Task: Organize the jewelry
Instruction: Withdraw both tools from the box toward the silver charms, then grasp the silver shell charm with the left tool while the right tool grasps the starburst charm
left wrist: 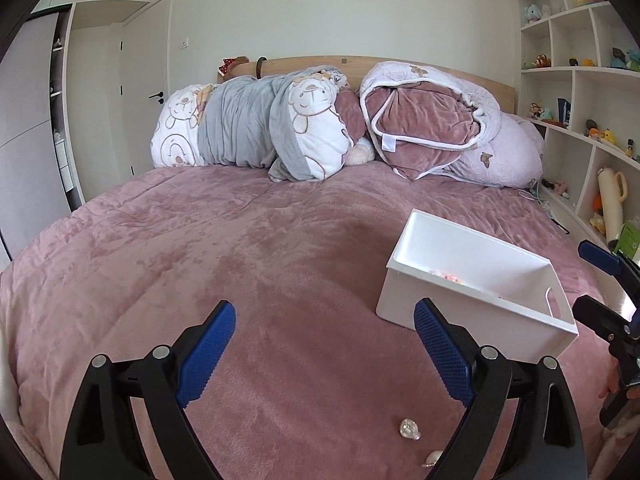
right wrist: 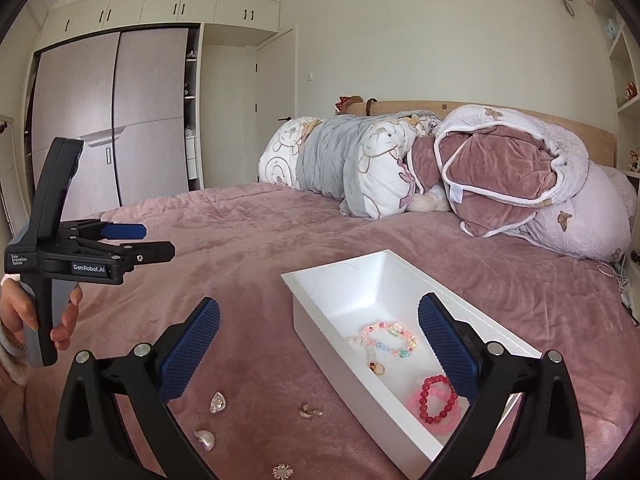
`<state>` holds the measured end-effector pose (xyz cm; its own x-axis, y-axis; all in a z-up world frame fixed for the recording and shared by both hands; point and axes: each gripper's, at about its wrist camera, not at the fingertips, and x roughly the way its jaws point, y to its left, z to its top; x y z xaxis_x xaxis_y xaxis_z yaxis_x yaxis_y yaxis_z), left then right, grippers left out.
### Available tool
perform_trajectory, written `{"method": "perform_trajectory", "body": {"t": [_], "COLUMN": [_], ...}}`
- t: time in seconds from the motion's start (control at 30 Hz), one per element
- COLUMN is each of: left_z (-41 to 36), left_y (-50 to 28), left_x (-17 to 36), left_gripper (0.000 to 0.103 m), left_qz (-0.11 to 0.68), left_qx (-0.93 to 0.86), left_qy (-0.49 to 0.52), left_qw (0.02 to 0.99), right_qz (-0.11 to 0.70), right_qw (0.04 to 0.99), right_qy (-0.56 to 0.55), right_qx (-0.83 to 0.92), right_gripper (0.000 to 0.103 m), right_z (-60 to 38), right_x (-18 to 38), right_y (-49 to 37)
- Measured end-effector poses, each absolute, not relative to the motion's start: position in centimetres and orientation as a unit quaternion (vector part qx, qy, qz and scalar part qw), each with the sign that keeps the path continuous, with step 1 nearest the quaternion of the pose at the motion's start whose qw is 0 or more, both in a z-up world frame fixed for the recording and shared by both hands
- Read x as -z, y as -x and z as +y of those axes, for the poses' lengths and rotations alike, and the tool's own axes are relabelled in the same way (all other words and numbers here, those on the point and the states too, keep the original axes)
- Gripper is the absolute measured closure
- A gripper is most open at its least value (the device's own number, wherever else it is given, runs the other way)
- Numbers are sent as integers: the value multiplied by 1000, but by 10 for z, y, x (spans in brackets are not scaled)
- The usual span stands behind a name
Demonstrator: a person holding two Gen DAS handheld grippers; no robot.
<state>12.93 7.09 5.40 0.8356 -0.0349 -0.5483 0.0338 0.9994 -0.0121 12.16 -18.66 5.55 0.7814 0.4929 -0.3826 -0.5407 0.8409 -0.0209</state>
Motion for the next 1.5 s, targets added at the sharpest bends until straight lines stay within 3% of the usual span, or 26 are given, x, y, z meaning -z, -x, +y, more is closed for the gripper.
{"method": "perform_trajectory", "body": {"t": [0.2,0.37,0.43,0.47,1.03,1.2,1.5], "left_z": [78,81,84,86,65,50,27], "left_y": [-103,-90,-89,-88,-113,-121,-125], "left_x": [-35,-21,-16,-13,30,43,58], "left_gripper": [11,11,11,11,10,10,15], "left_qz": [291,294,300,304,332,334,335], "left_qx": [34,49,63,70,116,133,171], "left_qy": [-3,13,29,36,62,55,9], "left_qw": [956,954,951,950,934,932,926], "right_qz": [202,258,275,284,346,377,407], "right_qw": [928,905,903,902,888,876,863], "right_qy": [137,134,118,112,123,125,124], "right_qx": [-282,-310,-309,-305,-277,-272,-271], "right_gripper": [5,6,25,26,27,46,54], "right_z": [-160,-154,-157,-159,-163,-165,-168], "right_x": [-40,-19,-9,-5,41,59,81], "right_y": [-98,-90,-89,-90,-93,-101,-110]}}
